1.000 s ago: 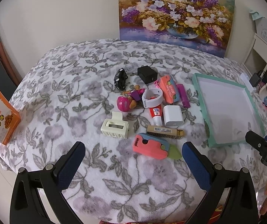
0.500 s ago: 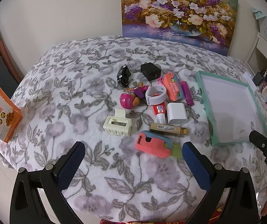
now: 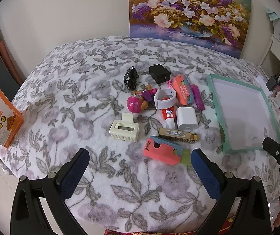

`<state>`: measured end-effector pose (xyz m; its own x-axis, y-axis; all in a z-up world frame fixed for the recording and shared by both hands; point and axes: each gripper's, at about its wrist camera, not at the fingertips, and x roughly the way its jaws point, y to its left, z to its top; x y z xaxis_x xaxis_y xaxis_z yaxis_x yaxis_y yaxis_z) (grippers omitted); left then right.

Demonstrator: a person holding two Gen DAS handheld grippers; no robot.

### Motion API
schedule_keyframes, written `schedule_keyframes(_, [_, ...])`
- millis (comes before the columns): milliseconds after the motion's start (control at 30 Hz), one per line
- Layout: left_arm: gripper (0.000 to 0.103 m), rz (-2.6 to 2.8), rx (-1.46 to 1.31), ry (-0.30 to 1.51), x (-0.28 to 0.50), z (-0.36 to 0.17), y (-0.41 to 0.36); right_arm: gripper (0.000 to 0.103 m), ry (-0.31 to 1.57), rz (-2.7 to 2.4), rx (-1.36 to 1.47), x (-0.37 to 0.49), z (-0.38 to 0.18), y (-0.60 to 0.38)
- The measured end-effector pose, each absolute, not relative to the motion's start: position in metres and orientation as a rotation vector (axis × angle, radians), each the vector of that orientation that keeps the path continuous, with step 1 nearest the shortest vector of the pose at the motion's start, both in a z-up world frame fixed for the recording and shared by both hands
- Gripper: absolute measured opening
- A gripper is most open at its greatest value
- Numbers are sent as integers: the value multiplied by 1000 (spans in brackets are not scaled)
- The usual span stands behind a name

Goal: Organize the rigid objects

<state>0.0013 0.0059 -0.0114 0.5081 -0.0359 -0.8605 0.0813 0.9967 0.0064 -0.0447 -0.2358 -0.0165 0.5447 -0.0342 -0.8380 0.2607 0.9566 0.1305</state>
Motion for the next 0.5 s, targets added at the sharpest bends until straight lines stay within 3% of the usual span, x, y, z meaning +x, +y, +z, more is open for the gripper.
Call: schedule_keyframes(500, [103, -69, 46, 1038, 2, -11, 6, 103, 981, -176, 253, -45, -16, -236])
